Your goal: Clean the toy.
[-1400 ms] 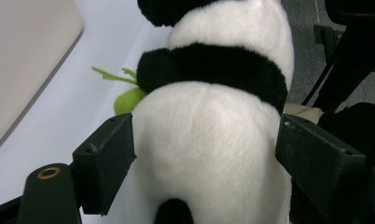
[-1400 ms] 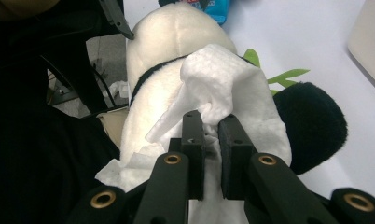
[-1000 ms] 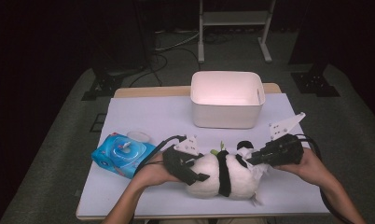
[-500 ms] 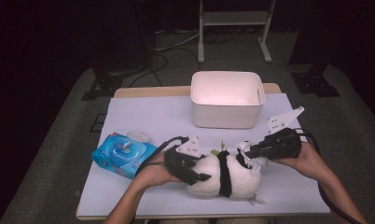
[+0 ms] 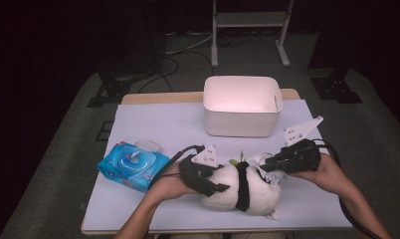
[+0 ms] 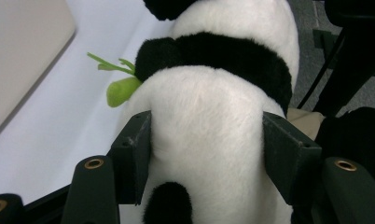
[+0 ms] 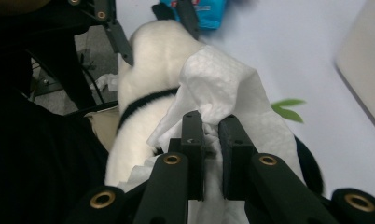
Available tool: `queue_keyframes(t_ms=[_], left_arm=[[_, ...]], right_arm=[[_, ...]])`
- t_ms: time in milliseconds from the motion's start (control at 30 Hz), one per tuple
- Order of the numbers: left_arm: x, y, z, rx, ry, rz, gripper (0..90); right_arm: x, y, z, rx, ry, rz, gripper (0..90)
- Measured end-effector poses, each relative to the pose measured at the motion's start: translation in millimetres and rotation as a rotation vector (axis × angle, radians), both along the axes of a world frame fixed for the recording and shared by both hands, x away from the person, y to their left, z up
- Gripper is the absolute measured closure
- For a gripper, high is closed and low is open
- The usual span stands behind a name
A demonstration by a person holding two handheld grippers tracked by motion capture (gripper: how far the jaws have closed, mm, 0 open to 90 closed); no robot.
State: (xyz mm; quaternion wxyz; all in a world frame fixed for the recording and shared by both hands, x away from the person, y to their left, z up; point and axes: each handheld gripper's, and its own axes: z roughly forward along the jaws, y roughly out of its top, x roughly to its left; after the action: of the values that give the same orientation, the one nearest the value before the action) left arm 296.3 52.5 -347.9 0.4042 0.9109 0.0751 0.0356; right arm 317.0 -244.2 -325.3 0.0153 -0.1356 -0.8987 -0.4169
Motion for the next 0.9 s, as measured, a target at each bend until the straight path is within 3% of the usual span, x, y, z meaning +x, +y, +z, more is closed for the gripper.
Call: queue_keyframes(t_ms=[133, 433, 900], left_arm=[[0.5, -3.5, 1.7, 0.004, -0.007, -0.006, 38.2], [1.9, 0.3, -0.5, -0.032, 0.008, -0.01, 33.0], [3.2, 7.3, 1.0, -0.056, 0.03, -0.014, 18.7]], right_arm=[[-4.6, 7.3, 0.1, -0.019, -0.005, 0.034, 80.8], [-7.0, -4.2, -2.8, -0.029, 0.009, 0.012, 80.9], [-10.2, -21.8, -11.6, 0.017, 0.03, -0.012, 80.9]])
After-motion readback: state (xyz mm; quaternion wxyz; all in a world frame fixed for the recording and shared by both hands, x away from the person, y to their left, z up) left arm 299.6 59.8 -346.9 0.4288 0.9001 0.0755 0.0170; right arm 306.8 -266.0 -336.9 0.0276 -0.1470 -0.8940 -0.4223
